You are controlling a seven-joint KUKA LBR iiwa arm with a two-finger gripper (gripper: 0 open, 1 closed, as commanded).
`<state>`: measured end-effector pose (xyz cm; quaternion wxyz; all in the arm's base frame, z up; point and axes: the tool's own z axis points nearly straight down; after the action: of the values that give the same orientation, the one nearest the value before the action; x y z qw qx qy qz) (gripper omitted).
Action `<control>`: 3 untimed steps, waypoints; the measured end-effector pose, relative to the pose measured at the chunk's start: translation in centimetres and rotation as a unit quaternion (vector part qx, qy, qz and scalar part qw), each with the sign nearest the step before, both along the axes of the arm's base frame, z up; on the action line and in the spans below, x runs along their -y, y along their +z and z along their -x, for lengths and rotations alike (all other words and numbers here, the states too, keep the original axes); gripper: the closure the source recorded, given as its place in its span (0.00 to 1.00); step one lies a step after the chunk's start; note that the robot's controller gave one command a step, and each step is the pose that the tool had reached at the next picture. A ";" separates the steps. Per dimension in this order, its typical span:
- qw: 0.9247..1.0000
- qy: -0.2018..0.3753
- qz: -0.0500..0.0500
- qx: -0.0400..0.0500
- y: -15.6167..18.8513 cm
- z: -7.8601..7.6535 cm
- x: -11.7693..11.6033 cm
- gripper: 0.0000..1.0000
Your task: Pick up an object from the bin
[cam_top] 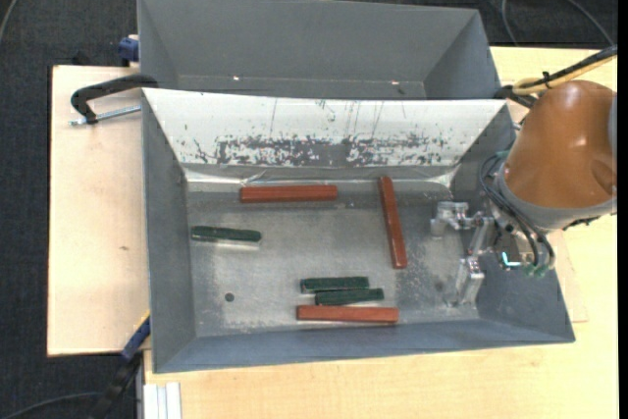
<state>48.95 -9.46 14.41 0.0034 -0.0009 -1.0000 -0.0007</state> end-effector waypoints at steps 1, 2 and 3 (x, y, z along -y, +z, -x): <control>1.000 0.021 0.001 0.006 -4.0 -3.9 1.5 0.00; 1.000 -0.024 -0.002 0.008 -3.7 -9.5 -6.7 0.00; 0.970 0.243 0.000 0.004 -6.6 -8.7 -3.2 0.00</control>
Offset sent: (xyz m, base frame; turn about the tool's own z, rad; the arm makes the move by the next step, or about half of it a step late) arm 0.0372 -0.0150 -0.0381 -0.0425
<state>57.62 -6.22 7.77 -0.0006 0.2424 -0.9702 -0.0003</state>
